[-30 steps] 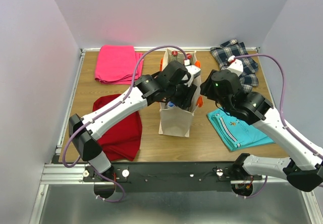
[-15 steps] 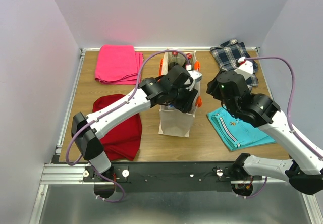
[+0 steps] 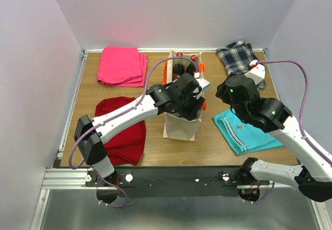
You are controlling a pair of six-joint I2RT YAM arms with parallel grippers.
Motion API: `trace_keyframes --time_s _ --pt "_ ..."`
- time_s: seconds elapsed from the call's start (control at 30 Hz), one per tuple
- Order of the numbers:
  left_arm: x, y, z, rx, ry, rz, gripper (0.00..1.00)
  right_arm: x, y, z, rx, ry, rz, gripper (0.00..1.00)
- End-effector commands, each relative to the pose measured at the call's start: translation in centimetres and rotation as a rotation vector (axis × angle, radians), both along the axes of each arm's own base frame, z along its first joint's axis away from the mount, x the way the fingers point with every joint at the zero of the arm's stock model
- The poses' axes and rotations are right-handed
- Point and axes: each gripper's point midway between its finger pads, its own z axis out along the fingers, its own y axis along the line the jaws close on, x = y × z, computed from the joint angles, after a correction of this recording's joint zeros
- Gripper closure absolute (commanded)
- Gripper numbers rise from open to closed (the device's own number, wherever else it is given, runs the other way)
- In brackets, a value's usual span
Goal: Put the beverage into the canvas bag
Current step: Place the drink in the canvas bag.
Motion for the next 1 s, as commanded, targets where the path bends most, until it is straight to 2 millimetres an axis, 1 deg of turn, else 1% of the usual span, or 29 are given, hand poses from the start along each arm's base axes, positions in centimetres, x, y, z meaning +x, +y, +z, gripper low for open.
trace_keyframes --time_s 0.0,0.1,0.17,0.33,0.53,0.73,0.97 --pt "-0.2 0.2 -1.4 0.041 0.004 0.005 1.0 -0.4 -1.1 0.1 -0.001 -0.007 -0.045 0.43" --pt "-0.3 0.2 -1.8 0.051 0.011 0.004 1.0 -0.4 -1.0 0.0 -0.002 -0.003 -0.042 0.43" --pt "0.1 0.6 -2.3 0.072 0.003 0.021 1.0 -0.4 -1.0 -0.1 -0.002 0.0 -0.042 0.43" --pt "0.1 0.9 -3.7 0.11 0.014 0.032 1.0 -0.3 -0.9 -0.3 -0.003 0.004 -0.042 0.43" --pt "0.3 1.0 -4.7 0.129 0.021 0.038 1.0 -0.2 -0.8 -0.4 -0.006 0.009 -0.039 0.43" --pt "0.4 0.7 -5.5 0.14 0.027 0.037 1.0 -0.2 -0.5 -0.5 -0.006 0.01 -0.032 0.42" --pt "0.7 0.3 -5.8 0.141 0.027 0.036 1.0 0.0 -0.4 -0.6 -0.012 0.014 -0.031 0.42"
